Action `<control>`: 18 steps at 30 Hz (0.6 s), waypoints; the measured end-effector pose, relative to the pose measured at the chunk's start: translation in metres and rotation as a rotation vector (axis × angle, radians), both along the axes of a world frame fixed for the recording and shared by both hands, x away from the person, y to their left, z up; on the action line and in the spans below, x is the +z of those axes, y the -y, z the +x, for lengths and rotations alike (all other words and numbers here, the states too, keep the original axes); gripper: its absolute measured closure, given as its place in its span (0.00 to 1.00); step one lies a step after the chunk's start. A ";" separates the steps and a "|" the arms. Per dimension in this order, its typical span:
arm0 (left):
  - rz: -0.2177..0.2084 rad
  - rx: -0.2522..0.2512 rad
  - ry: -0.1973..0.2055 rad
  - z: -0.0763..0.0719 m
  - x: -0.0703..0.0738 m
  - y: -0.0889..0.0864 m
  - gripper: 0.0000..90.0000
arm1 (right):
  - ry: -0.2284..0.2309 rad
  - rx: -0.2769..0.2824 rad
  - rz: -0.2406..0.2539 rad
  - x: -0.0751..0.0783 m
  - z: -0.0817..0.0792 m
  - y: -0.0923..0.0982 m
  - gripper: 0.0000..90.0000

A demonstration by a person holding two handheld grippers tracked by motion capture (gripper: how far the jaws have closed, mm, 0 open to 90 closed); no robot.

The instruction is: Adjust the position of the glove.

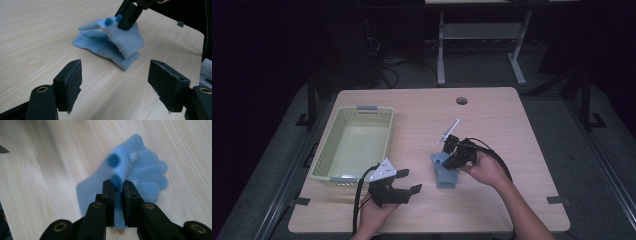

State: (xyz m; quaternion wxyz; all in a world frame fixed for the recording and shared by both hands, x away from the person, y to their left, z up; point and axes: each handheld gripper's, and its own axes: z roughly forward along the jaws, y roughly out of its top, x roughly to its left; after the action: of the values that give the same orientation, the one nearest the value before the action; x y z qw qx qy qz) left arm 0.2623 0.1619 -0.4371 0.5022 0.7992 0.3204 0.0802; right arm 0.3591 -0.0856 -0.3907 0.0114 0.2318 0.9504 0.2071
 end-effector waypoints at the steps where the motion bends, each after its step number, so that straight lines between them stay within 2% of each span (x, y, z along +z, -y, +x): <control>1: -0.002 -0.001 -0.002 0.000 -0.001 0.000 0.30 | -0.004 0.001 0.000 -0.001 0.000 0.000 0.90; 3: 0.011 -0.009 -0.002 0.001 -0.001 0.000 0.30 | -0.015 0.002 -0.004 -0.002 0.001 -0.001 0.90; 8: 0.013 -0.010 0.006 0.000 0.000 0.001 0.30 | -0.029 0.004 -0.022 -0.006 0.002 -0.004 0.90; 18: 0.007 -0.011 -0.001 0.000 0.000 0.000 0.30 | -0.018 -0.006 -0.044 -0.015 0.003 -0.008 0.88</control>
State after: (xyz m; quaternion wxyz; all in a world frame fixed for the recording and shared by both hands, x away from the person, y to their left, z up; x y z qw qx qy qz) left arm 0.2623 0.1616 -0.4371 0.4997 0.8027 0.3159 0.0783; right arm 0.3621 -0.0780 -0.4060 0.0085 0.2363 0.9540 0.1841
